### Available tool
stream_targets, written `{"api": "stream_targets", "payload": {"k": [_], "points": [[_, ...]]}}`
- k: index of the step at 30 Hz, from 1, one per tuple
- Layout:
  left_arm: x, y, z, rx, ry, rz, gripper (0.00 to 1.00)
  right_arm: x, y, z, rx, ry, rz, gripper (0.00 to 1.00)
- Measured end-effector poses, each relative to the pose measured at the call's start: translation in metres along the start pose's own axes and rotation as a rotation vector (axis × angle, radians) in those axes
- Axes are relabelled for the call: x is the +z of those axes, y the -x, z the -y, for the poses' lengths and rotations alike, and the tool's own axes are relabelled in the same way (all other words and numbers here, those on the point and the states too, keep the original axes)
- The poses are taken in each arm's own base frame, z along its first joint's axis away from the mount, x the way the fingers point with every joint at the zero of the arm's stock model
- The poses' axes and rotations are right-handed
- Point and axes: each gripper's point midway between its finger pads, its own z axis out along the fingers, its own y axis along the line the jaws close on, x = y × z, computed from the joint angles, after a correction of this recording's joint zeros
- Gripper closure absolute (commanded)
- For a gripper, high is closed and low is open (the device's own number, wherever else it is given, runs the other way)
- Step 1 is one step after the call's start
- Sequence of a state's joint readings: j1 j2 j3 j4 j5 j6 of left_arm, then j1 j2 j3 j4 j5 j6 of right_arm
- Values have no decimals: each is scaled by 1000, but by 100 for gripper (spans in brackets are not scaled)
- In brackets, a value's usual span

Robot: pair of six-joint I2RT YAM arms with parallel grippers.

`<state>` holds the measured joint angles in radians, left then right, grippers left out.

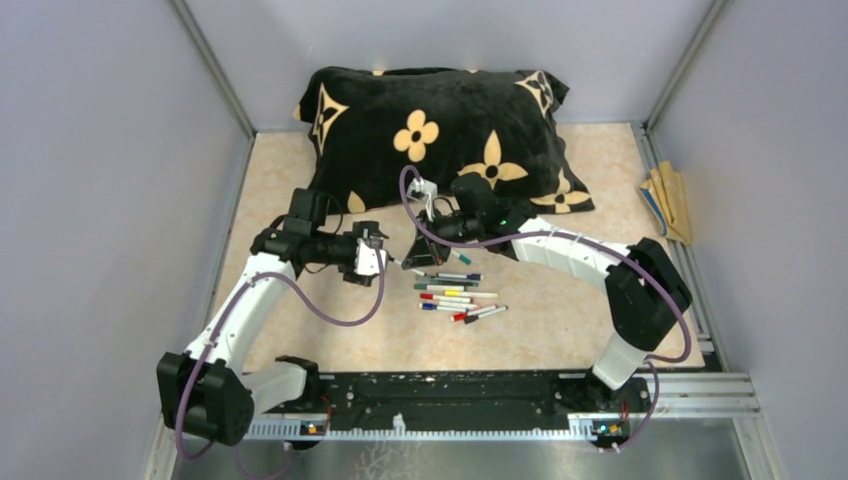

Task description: Open the pen caps

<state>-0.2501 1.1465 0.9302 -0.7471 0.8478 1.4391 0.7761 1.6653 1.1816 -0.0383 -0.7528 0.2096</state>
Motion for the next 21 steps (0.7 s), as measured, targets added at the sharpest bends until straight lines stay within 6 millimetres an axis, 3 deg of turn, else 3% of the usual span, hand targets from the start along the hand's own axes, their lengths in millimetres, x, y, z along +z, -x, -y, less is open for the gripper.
{"api": "stream_targets", "payload": {"k": [8,14,16,18,19,21], "points": [[-1,-2,0,176,-21,-76,51,2,-12,-3,59,30,-45,100],[3,2,4,241,-43,-92,57,3,-4,-7,70,45,-32,100],[4,2,5,250,-47,-99,67,4,-2,-7,79,50,-30,100],[4,0,5,255,-47,-110,84,5,-1,-7,84,52,-26,100],[4,-1,4,259,-47,-117,91,5,-1,-8,86,53,-24,97],[3,-4,6,255,-52,-129,100,5,1,-6,82,46,-16,75]]}}
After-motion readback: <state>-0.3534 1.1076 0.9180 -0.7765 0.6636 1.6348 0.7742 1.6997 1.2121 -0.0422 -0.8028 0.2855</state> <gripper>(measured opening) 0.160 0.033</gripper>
